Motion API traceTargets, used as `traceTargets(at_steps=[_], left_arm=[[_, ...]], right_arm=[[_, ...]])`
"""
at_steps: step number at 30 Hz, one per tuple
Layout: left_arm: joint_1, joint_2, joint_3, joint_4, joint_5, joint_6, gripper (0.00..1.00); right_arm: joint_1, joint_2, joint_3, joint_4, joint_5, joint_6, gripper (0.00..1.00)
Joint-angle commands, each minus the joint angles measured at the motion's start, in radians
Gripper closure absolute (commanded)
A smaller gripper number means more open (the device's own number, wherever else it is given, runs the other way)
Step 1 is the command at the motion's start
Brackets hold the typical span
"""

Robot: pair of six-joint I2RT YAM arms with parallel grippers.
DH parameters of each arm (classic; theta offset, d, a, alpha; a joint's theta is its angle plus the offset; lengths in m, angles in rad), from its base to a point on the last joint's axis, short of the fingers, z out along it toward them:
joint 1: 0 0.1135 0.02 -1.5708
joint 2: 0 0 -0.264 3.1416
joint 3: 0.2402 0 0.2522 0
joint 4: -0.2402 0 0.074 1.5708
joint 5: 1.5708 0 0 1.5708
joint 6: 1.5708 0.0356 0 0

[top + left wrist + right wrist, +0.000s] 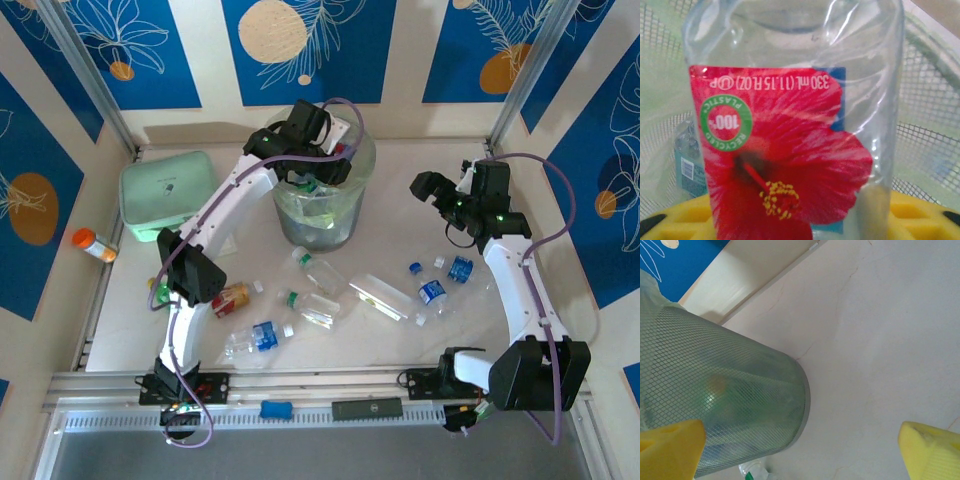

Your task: Put the plastic bottles in the bin

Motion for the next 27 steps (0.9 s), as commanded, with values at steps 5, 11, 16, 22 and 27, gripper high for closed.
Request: traceTargets(at_steps=[5, 11, 16, 22, 27], left_arm=[[0.001, -0.011, 0.029, -0.011, -0.014, -0.005, 0.17], [0.001, -0.102, -0.027, 0.076, -0.025, -0.030, 0.00], [0.001, -0.247, -0.226, 0.270, -0.052, -0.048, 0.00], [0.006, -0.463, -0.575, 0.573, -0.186, -0.038, 0.00], [0.039, -0.615, -0.838, 0.784, -0.287, -0.055, 0.00]], right_arm=[[-0.020, -0.017, 0.033, -0.056, 0.017, -0.018, 0.01], [-0.039, -0.017, 0.069, -0.155, 0.044, -0.034, 0.01], [-0.058, -0.032, 0.070, -0.262, 0.159, 0.034, 0.01], [-0.102, -0.059, 0.038, -0.355, 0.223, 0.171, 0.01], [-0.121, -0.066, -0.045, -0.372, 0.220, 0.285, 0.01]])
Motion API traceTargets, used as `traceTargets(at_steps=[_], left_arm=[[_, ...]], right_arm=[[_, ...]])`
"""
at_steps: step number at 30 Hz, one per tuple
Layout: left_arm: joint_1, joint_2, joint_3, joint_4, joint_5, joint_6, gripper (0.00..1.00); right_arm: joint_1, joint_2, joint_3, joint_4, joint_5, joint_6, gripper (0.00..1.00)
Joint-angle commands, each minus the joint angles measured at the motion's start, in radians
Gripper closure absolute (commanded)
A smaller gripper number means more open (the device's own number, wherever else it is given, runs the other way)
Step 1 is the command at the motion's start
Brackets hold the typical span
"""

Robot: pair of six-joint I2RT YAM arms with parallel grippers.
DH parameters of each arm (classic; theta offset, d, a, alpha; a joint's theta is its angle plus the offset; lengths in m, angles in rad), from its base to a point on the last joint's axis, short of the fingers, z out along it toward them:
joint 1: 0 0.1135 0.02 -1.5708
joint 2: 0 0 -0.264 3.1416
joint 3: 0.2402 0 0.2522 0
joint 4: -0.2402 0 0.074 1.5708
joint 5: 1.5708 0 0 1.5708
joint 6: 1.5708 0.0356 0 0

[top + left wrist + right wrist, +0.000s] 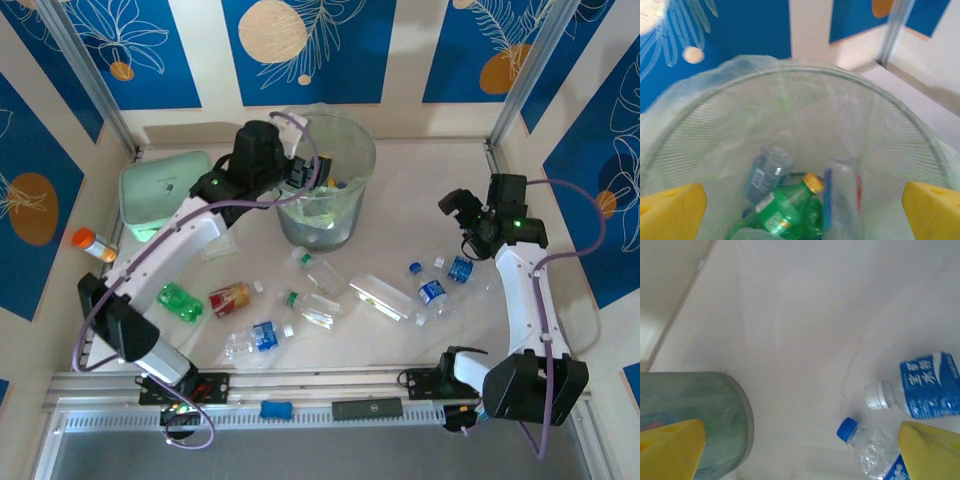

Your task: Put the plastic bottles in the bin

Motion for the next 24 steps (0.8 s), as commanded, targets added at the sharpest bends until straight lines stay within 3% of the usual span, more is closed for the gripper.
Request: traceTargets(at_steps=[1, 17, 24], left_arm=[[0.038, -0.070, -0.122, 0.195, -0.093, -0.029, 0.00], [0.241, -0.304, -0.485, 0.236, -0.061, -0.311, 0.00], [0.253, -0.332, -0.534, 0.250, -0.017, -0.358, 0.00]], right_arm=[[-0.016, -0.007, -0.073, -0.050, 0.004, 0.125, 0.01], [-0.128, 0.134, -0.265, 0.150, -0.081, 0.399, 0.01], [-0.159, 0.191, -0.306, 0.179, -0.064, 0.472, 0.01]])
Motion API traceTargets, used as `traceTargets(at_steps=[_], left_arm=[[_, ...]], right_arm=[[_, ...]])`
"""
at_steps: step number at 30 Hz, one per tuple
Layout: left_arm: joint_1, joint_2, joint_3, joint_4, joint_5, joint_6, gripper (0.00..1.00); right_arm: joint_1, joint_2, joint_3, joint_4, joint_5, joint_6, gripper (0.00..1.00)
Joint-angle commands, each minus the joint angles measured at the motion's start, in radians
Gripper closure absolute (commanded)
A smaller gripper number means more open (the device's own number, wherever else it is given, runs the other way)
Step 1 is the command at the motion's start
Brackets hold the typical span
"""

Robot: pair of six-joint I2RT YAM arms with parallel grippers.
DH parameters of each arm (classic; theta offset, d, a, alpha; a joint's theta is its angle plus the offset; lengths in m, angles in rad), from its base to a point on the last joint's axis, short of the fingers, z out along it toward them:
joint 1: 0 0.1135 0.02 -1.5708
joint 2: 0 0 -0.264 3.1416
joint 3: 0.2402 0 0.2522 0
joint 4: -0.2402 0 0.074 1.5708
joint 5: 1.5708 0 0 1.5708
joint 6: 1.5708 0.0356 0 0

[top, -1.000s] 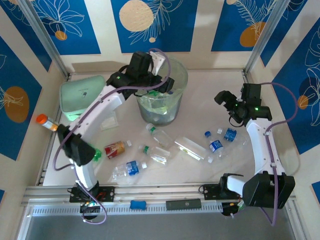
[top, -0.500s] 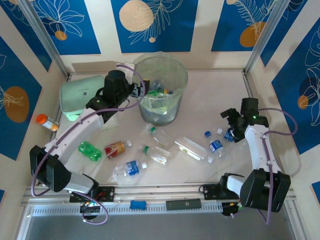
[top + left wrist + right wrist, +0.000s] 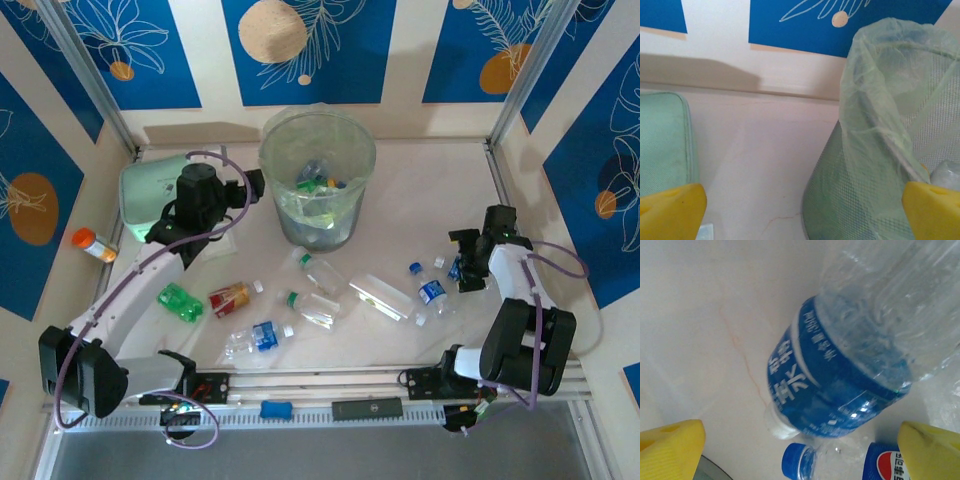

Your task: Put the plastic bottles in the bin

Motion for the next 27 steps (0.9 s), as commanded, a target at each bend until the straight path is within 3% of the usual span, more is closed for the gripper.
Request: traceTargets(at_steps=[1, 5, 16, 22, 27], left_arm=[[0.005, -0.016, -0.013, 0.039, 0.047, -0.053, 0.00], [0.005, -0.012, -0.014, 0.043, 0.054, -0.059, 0.00], [0.005, -0.014, -0.001, 0.028, 0.075, -0.056, 0.00], [0.005, 0.002, 0.036, 0.001, 0.079, -0.029, 0.00], [0.008, 0.000, 0.012, 0.031, 0.068, -0.069, 0.00]], right_arm=[[-0.021, 0.029, -0.024, 0.016, -0.010, 0.069, 0.01], [-0.047, 0.063, -0.054, 0.054, -0.017, 0.096, 0.02], [-0.061, 0.139, -0.063, 0.101, 0.001, 0.123, 0.21], [-0.062, 0.120, -0.050, 0.090, 0.006, 0.113, 0.36], [-0.047, 0.064, 0.005, 0.063, 0.017, 0.040, 0.39]])
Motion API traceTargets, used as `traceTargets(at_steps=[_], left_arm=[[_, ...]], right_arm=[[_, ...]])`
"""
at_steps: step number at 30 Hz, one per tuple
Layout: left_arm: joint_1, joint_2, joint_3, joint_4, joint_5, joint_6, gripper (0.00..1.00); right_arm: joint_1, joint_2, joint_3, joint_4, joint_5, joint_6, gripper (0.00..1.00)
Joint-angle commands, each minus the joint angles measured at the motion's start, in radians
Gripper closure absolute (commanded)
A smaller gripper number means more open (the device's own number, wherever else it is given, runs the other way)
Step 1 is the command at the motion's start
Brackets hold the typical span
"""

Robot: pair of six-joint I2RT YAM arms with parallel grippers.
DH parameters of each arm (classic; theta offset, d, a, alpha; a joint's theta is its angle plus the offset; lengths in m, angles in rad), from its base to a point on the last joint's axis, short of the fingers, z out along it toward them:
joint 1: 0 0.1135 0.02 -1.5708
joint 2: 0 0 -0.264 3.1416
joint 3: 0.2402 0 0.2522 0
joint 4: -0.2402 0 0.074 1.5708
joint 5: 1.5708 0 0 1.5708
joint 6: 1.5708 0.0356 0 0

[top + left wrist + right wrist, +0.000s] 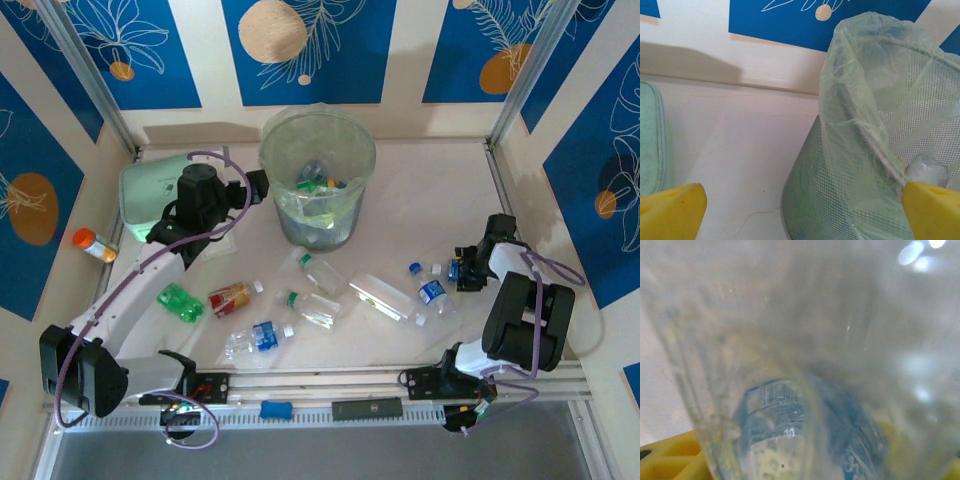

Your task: Put the plastic bottles in the bin

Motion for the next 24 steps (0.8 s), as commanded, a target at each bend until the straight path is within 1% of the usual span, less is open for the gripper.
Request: traceTargets(at_steps=[1, 6, 11, 17, 24], left_arm=[[0.009, 0.000, 0.012, 0.028, 0.010, -0.027, 0.00], [0.018, 0.011, 0.016, 0.002, 0.002, -0.029, 0.00], [0.061, -0.006, -0.017, -0.004, 0.013, -0.089, 0.00], [0.102, -0.040, -0.060, -0.056, -0.022, -0.130, 0.00], [0.161, -0.083, -0.158, -0.069, -0.004, -0.232, 0.00]], right_arm=[[0.017, -0.070, 0.072, -0.034, 0.012, -0.071, 0.40], [0.086, -0.151, 0.166, -0.016, 0.029, -0.202, 0.45], [0.184, -0.197, 0.284, 0.019, 0.037, -0.286, 0.49], [0.343, -0.133, 0.517, 0.000, 0.032, -0.419, 0.51], [0.518, -0.004, 0.814, -0.023, 0.000, -0.560, 0.52]])
